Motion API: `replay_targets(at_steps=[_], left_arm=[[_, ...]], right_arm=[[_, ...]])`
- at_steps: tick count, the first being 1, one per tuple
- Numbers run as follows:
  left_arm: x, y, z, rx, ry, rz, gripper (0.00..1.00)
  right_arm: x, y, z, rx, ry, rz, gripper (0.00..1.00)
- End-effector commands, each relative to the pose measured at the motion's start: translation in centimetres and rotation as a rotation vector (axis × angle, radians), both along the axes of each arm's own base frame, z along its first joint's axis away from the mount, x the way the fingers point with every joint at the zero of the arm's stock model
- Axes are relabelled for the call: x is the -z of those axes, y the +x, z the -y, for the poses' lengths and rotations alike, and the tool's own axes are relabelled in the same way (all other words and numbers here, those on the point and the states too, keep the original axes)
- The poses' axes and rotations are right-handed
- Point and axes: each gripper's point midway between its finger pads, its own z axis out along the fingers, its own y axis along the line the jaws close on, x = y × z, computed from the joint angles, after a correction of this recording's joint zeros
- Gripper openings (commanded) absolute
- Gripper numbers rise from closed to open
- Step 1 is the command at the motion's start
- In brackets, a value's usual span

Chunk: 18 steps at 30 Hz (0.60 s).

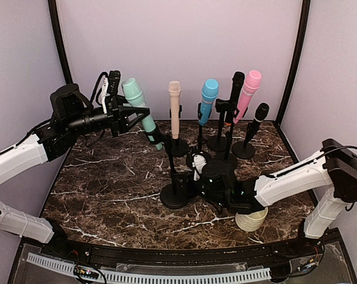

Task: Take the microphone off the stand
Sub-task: Unscrew the knob on the stand of the microphone stand.

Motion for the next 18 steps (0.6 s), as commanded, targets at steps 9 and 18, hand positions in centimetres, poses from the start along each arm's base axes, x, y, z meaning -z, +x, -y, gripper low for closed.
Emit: replay_targets(at_steps=[9, 18], left_arm=[[6.9, 1.0, -0.2, -0.034, 0.18, -0.109, 0.22], [6.9, 1.0, -0.2, -0.034, 0.179, -0.108, 0.22]], right_arm=[[-1.7, 0.0, 0.0, -0.02, -0.338, 0.332, 0.28], [-7.4, -1.5, 2.1, -0.029, -0.006, 0.254, 0.78]])
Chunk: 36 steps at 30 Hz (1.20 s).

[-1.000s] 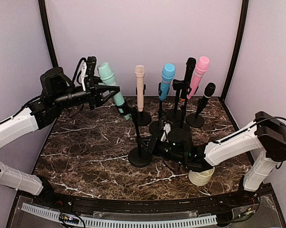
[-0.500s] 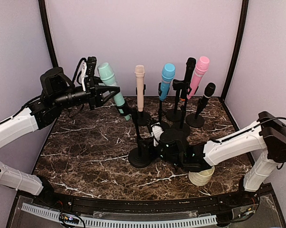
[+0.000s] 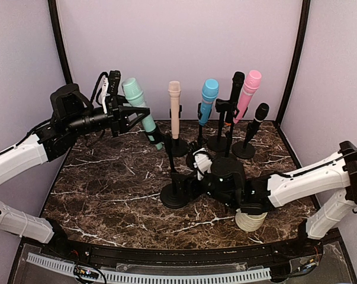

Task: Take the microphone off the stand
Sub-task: Unscrew the knob on the stand of the microphone stand.

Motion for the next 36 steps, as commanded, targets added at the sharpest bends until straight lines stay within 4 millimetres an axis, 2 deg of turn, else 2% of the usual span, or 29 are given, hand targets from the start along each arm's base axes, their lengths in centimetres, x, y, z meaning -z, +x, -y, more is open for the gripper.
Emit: replay_targets(at_steps=[1, 4, 7, 12, 17, 26, 36], left_arm=[[6.9, 1.0, -0.3, -0.03, 0.178, -0.112, 0.22], [6.8, 0.9, -0.3, -0.029, 0.175, -0.11, 0.22], [6.8, 0.9, -0.3, -0.027, 0.175, -0.11, 0.22], [6.8, 0.9, -0.3, -0.028, 0.176, -0.109, 0.22], [6.8, 0.8, -0.3, -0.028, 0.176, -0.109, 0.22], [6.7, 0.8, -0.3, -0.03, 0.177, -0.102, 0.22], [6.6, 0.7, -0.3, -0.029, 0.177, -0.099, 0.22]], right_arm=[[-4.4, -0.8, 1.5, -0.04, 0.268, -0.049, 0.81], [-4.0, -0.5, 3.1, -0.056, 0.384, -0.147, 0.83], [-3.3, -0.3, 3.4, -0.063, 0.463, -0.256, 0.84], [-0.3, 0.9, 2.7, -0.01, 0.541, -0.5, 0.82], [0.6, 0.6, 0.9, -0.047, 0.655, -0.657, 0.76], [1.5, 0.6, -1.5, -0.105, 0.713, -0.728, 0.63], [1.7, 1.6, -1.6, -0.075, 0.715, -0.693, 0.48]])
